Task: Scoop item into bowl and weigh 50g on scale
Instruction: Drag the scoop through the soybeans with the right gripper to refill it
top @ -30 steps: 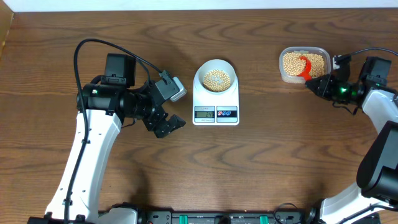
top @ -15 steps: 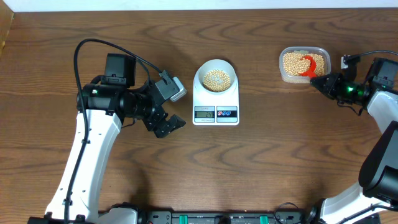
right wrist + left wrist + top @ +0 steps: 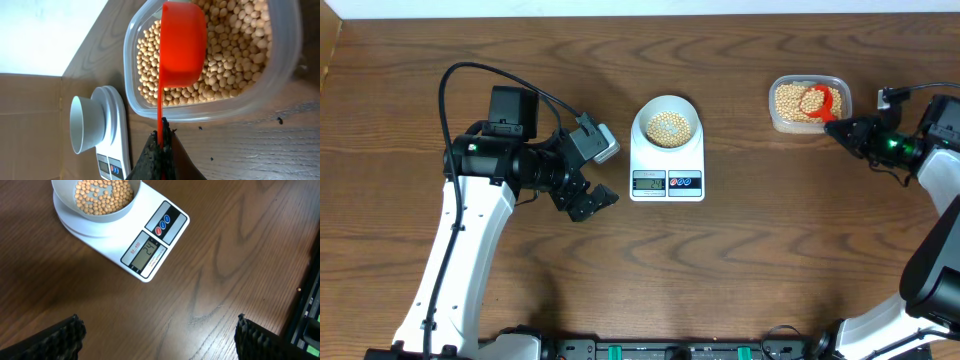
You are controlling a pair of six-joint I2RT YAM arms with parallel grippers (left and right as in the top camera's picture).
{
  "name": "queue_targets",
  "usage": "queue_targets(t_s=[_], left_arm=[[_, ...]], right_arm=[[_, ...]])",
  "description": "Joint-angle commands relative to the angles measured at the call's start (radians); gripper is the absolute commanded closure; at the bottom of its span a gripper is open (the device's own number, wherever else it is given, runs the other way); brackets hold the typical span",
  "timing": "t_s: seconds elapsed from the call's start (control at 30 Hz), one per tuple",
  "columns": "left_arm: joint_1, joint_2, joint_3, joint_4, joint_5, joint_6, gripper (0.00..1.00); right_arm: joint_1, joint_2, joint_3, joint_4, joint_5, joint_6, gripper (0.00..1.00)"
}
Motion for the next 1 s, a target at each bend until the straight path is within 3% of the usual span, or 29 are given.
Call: queue_targets(t_s=[0.0,0.97], left_arm=[[0.005,-0.014,0.015,-0.001,-0.005,0.013,0.02],[0.005,-0.014,0.015,-0.002,-0.005,0.013,0.02]], right_arm=[[-0.021,0.018,-0.002,0.003,-0.048,0.008,0.99],[-0.026,0.018,-0.002,0.041,-0.164,0.009,0.99]])
